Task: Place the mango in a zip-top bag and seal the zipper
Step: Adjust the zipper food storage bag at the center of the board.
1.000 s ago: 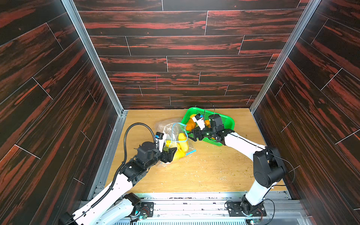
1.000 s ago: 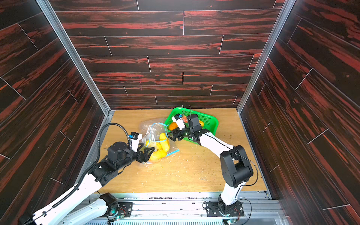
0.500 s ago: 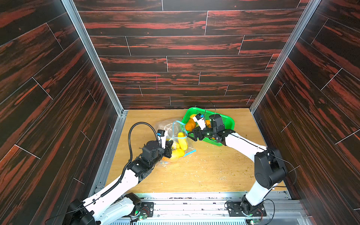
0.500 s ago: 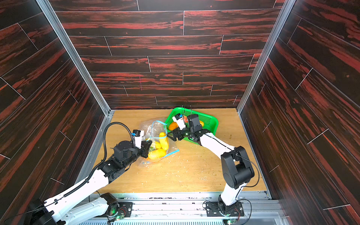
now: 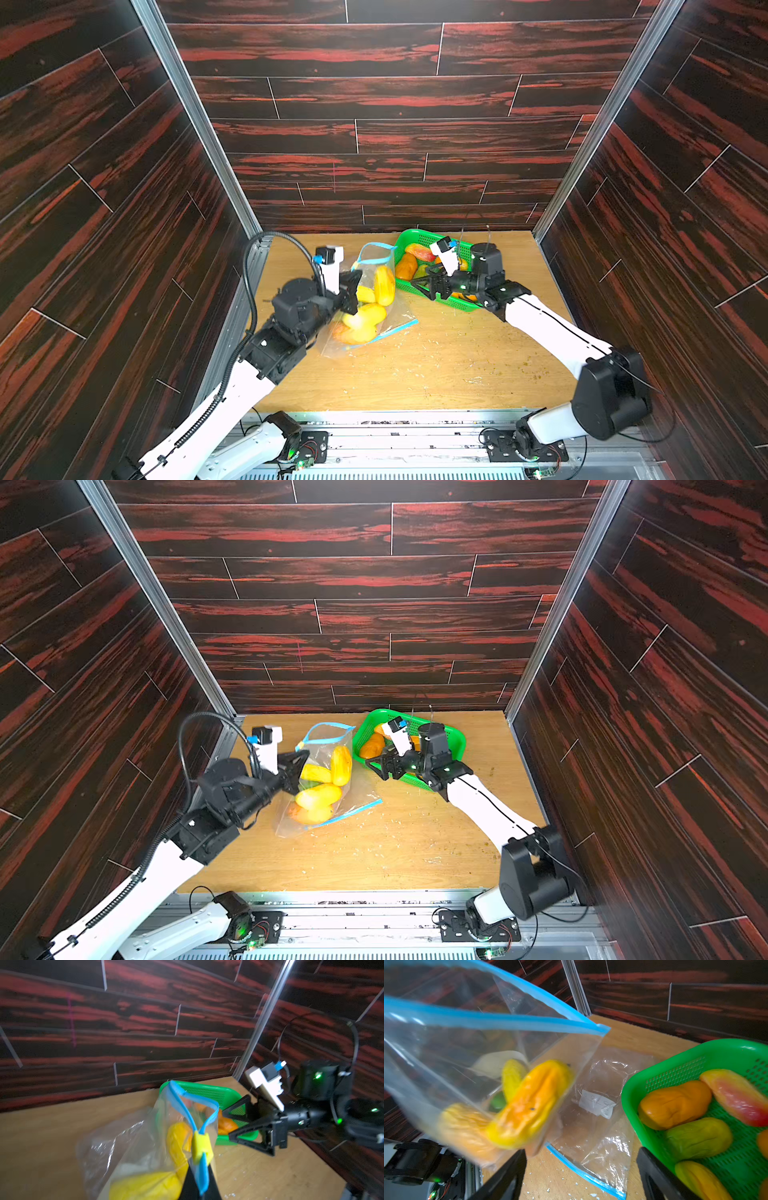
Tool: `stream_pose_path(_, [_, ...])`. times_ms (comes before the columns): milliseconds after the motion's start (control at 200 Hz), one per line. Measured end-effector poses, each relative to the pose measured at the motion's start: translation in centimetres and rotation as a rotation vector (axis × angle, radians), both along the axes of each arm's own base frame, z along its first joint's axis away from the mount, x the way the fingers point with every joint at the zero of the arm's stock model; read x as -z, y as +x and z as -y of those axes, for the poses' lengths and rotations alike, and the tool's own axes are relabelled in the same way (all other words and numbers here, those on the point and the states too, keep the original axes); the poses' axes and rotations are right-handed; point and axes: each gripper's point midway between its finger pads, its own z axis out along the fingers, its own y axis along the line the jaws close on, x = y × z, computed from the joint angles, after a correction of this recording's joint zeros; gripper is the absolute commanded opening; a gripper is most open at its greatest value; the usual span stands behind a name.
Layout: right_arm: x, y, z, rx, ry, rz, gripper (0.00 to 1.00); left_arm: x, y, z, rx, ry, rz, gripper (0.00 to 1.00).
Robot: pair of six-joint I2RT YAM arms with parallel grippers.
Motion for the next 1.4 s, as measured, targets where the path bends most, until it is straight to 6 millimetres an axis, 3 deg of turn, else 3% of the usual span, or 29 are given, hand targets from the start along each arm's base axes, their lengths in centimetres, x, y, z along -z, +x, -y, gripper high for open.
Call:
stream_pose_path(50, [-0.6, -0.4, 0.4, 0.006, 0.008, 0.017, 0.86, -1.0, 0.3, 1.1, 0.043, -0.003, -0.003, 0.0])
stream_pose_path(120, [-1.1, -1.0, 1.0, 0.012, 0.014, 0.034, 0.86, -0.6, 0.9, 2.5, 0.092, 0.01, -0.035, 0.0])
stream_pose_path(311, [-2.1, -2.6, 2.1, 0.022, 0.016, 0.088, 0.86, 5.3, 1.6, 4.9, 0.201, 0.07, -0.208, 0.0])
stream_pose_path(391, [-2.5, -2.7, 2.2, 0.022, 0.019, 0.103, 0.86, 6.6, 2.0, 4.9, 0.223, 0.067, -0.253, 0.0])
stream_pose_path(601, [-2.7, -2.8, 2.1, 0.01, 0.027, 0.109, 0.86, 6.5, 3.8, 5.5, 0.271, 0.052, -0.272, 0.0])
stream_pose_path(917, [-4.2, -2.5, 2.5, 0.037, 0.019, 0.155, 0.86, 2.9, 6.0, 8.8, 0.396, 0.035, -0.215, 0.0])
stream_pose_path(1127, [-5.0, -2.4, 3.3, 0.08, 0.015, 0.175, 0.85, 4.9, 6.4, 11.3, 0.477, 0.041, -0.271, 0.0])
stream_pose_path(1288, [-3.5, -3.0, 1.8, -0.001, 0.079, 0.1, 0.71, 5.2, 5.7, 11.2, 0.485, 0.056, -0.265, 0.0])
stream_pose_path(1398, [-0.2, -3.9, -1.0, -0.09, 0.099, 0.0, 0.71, 6.1, 4.8, 9.4, 0.427, 0.081, -0.258, 0.0])
